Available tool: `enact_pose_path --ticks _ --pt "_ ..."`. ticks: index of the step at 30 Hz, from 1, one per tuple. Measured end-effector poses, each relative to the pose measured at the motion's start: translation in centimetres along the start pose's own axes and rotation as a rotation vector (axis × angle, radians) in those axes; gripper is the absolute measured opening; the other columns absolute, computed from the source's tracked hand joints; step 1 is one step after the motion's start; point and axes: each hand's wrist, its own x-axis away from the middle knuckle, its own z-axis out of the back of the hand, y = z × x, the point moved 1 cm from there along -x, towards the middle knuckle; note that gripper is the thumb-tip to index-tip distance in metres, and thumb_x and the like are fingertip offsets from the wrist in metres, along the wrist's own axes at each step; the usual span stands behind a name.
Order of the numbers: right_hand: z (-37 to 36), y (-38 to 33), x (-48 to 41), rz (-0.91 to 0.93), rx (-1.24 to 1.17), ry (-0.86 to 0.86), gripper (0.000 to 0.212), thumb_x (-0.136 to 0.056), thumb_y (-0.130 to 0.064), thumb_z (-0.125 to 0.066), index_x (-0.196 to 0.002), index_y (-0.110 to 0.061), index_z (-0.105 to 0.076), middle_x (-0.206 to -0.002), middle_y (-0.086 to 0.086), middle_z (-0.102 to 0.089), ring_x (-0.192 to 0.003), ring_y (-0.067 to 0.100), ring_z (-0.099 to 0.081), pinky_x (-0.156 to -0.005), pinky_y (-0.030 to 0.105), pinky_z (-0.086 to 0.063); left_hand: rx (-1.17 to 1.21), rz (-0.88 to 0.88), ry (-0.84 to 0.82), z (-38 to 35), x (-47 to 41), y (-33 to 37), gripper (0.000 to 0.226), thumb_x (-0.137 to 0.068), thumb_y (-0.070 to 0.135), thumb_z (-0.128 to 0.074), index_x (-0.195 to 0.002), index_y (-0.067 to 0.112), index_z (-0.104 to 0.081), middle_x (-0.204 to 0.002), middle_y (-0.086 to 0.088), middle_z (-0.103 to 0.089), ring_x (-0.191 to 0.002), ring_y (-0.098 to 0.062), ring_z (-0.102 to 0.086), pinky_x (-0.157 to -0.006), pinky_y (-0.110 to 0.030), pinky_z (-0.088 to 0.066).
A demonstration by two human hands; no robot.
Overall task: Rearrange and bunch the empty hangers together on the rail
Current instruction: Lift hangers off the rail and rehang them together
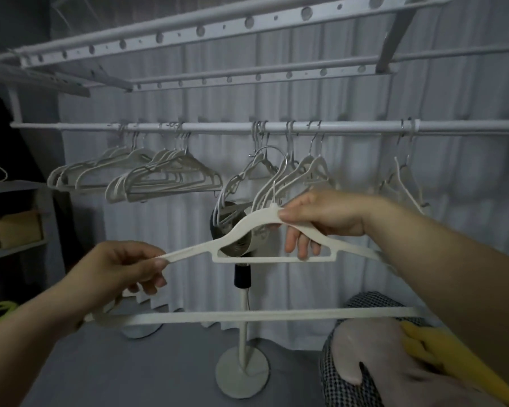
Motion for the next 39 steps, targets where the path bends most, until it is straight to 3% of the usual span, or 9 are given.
enact_pose_path --ticks 5,11,13,16,22,27,31,34,39 --pt "-3.7 -0.9 1.0 -0.029 0.001 0.157 0.025 -0.097 -0.012 -0.038 -0.118 -0.005 -0.049 -0.049 0.0 -0.066 -0.037 0.009 -0.06 -0.039 0.018 -0.049 -0.338 -0.014 -0.018 -0.5 0.2 -0.5 0.022 -0.085 0.018 -0.06 -0.072 0.035 -0.059 -0.077 0.001 -0.067 -0.076 -0.022 -0.062 -0.067 -0.029 -0.047" --pt "-7.2 -1.4 2.9 -0.11 -0.318 0.38 0.023 -0.092 0.0 -0.034 -0.078 -0.013 -0.047 -0.066 0.013 -0.057 -0.033 0.01 -0.058 -0.037 0.018 -0.05 -0.345 -0.08 -0.051 -2.9 0.5 1.0 0.016 -0.087 0.022 -0.058 -0.102 0.022 -0.065 -0.103 0.002 -0.063 -0.099 -0.015 -0.057 -0.083 -0.026 -0.04" --pt "-7.9 -1.3 3.3 -0.127 -0.404 0.409 0.02 -0.092 0.003 -0.034 -0.094 -0.012 -0.047 -0.067 0.013 -0.052 -0.032 0.011 -0.058 -0.038 0.023 -0.051 -0.319 -0.102 -0.092 -3.9 0.8 1.8 0.013 -0.087 0.023 -0.058 -0.1 0.025 -0.063 -0.093 0.009 -0.06 -0.087 -0.005 -0.055 -0.072 -0.02 -0.04" --pt "-8.8 -1.2 3.9 -0.166 -0.498 0.412 0.049 -0.092 0.007 -0.032 -0.131 -0.023 -0.032 -0.071 0.014 -0.045 -0.03 0.011 -0.055 -0.038 0.026 -0.052 -0.239 -0.13 -0.19 -5.0 1.4 2.7 0.012 -0.087 0.022 -0.058 -0.083 0.033 -0.057 -0.082 0.02 -0.055 -0.076 0.007 -0.052 -0.064 -0.008 -0.038" --pt "-10.6 -1.5 4.1 -0.214 -0.641 0.465 0.024 -0.09 0.006 -0.034 -0.1 -0.014 -0.042 -0.076 0.012 -0.046 -0.031 0.011 -0.058 -0.036 0.023 -0.051 -0.043 -0.086 -0.316 -6.0 2.3 3.4 0.018 -0.088 0.016 -0.057 -0.075 0.026 -0.063 -0.056 0.025 -0.067 -0.058 0.012 -0.062 -0.062 -0.008 -0.047" --pt "-10.0 -0.7 3.5 -0.215 -0.745 0.672 0.016 -0.094 -0.003 -0.036 -0.082 -0.013 -0.04 -0.069 0.007 -0.041 -0.044 0.02 -0.057 -0.035 0.023 -0.05 0.081 0.005 -0.393 -7.0 3.5 5.5 0.021 -0.09 0.025 -0.051 -0.077 0.014 -0.065 -0.054 0.006 -0.067 -0.047 0.001 -0.061 -0.051 -0.013 -0.049" --pt "-8.8 -0.2 2.4 -0.235 -0.766 0.805 0.018 -0.093 0.002 -0.029 -0.102 -0.014 -0.031 -0.079 0.009 -0.044 -0.038 0.019 -0.058 -0.036 0.027 -0.05 0.049 0.041 -0.463 -7.8 4.4 7.6 0.026 -0.084 0.041 -0.052 -0.088 0.018 -0.062 -0.065 0.002 -0.068 -0.045 -0.005 -0.061 -0.049 -0.019 -0.05" --pt "-7.7 -0.4 1.6 -0.217 -0.806 0.844 0.022 -0.094 0.0 -0.023 -0.106 -0.018 -0.027 -0.096 0.015 -0.047 -0.055 0.024 -0.057 -0.046 0.035 -0.054 -0.016 0.051 -0.526 -9.0 4.0 8.6 0.041 -0.08 0.044 -0.057 -0.113 0.021 -0.053 -0.078 0.001 -0.068 -0.046 -0.008 -0.062 -0.049 -0.021 -0.052" --pt "-6.1 0.1 0.6 -0.204 -0.832 0.844 0.02 -0.095 0.001 -0.027 -0.106 -0.017 -0.026 -0.092 0.01 -0.043 -0.095 0.039 -0.062 -0.068 0.04 -0.052 -0.09 0.033 -0.503 -11.4 2.1 8.5 0.052 -0.083 0.013 -0.06 -0.132 0.013 -0.041 -0.07 0.0 -0.067 -0.036 -0.007 -0.057 -0.042 -0.019 -0.048"
